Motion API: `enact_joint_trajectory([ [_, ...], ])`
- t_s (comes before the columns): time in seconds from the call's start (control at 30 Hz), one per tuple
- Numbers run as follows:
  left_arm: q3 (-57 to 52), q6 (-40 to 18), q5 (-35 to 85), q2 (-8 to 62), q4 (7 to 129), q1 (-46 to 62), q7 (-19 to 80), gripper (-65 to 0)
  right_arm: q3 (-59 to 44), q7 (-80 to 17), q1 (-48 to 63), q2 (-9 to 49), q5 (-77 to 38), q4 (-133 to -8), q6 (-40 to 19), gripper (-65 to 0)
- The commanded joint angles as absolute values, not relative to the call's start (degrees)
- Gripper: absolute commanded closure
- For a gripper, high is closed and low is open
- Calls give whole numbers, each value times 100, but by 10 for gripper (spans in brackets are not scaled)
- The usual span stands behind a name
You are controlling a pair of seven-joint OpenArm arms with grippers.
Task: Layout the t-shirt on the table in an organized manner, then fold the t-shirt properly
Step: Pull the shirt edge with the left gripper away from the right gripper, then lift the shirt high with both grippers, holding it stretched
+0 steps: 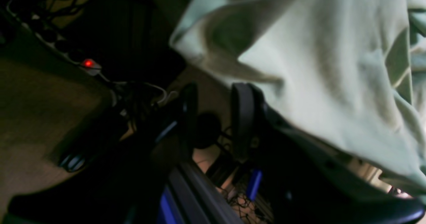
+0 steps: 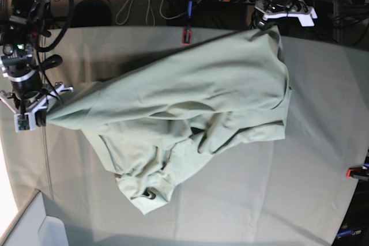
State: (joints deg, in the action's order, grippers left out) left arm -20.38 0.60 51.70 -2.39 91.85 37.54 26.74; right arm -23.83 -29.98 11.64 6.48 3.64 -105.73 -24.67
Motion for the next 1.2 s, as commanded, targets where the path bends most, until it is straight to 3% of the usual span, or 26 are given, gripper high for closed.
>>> enact_joint_trajectory([
  [0.0,-2044,4,5218,-224,9270,3802,2607,-172,-2404,-2835,1103,699,330,-10668,-2598,0],
  [0.13,-2070,4,5244,-224,9270,3881,2607,-173,-2404,-2835,1103,699,330,-10668,-2598,0],
  [0.2,-2088,4,5253,-242,9314,3899,2607,-203,-2404,-2835,1103,699,330,-10668,-2598,0],
  [0.27,-2062,4,5253,-233,9314,3899,2607,-275,-2404,-2835,1103,699,330,-10668,-2598,0],
  [0.4,-2053,4,5253,-233,9341,3899,2607,-477,-2404,-2835,1103,699,330,-10668,-2598,0],
  [0.47,-2053,4,5244,-224,9341,3899,2607,-523,-2404,-2835,1103,699,330,-10668,-2598,0],
  [0.8,-2097,4,5200,-13,9033,3714,2598,-508,-2404,-2835,1103,699,330,-10668,-2598,0],
  [1.17,-2114,4,5209,4,9033,3591,2554,-336,-2404,-2844,1103,699,338,-10668,-2598,0],
])
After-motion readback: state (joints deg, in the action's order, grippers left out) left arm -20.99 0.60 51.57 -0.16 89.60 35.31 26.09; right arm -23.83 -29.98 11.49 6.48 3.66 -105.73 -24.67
